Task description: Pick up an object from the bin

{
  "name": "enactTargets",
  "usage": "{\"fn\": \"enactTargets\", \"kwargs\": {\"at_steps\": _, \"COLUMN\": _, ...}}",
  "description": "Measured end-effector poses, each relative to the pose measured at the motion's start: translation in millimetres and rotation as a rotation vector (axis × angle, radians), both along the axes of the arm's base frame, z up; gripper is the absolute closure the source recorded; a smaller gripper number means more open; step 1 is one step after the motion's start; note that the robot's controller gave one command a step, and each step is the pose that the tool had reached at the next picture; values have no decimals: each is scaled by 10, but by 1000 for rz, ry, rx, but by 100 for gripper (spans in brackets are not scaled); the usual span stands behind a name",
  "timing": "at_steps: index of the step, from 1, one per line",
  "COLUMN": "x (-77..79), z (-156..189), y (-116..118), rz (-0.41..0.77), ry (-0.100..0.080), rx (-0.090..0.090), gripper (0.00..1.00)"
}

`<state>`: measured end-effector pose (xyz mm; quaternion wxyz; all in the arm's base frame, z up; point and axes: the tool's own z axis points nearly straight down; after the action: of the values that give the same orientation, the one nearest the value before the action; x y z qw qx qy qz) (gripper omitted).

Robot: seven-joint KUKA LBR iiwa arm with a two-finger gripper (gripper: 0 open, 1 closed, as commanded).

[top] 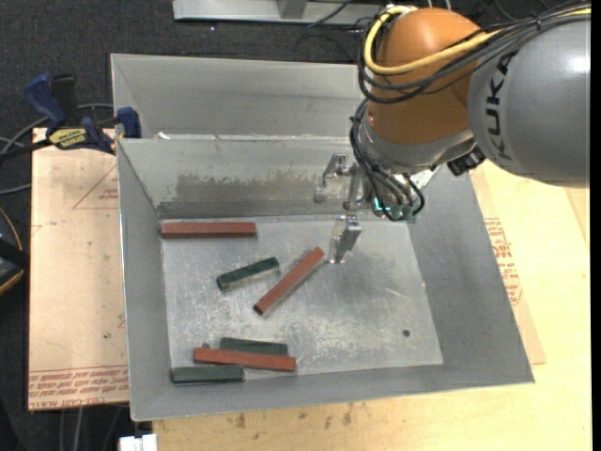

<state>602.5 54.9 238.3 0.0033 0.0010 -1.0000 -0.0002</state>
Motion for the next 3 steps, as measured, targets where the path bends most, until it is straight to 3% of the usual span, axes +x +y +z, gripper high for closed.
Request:
{"fn": "enactTargets", "kwargs": {"at_steps": 1, "x": 15, "z": 47, "y": -3, "rz": -2, "ry": -8, "rx": 1, "gripper": 0}}
{"fn": "enactTargets", "kwargs": {"at_steps": 2, "x": -81, "z": -661, "y": 268, "rz": 69, "ry": -12, "rx": 1, "gripper": 0}}
{"fn": "enactTargets", "kwargs": {"at_steps": 3, "x": -260, "z": -814, "y": 551, "rz": 212, "ry": -3, "rx": 1, "gripper": 0}}
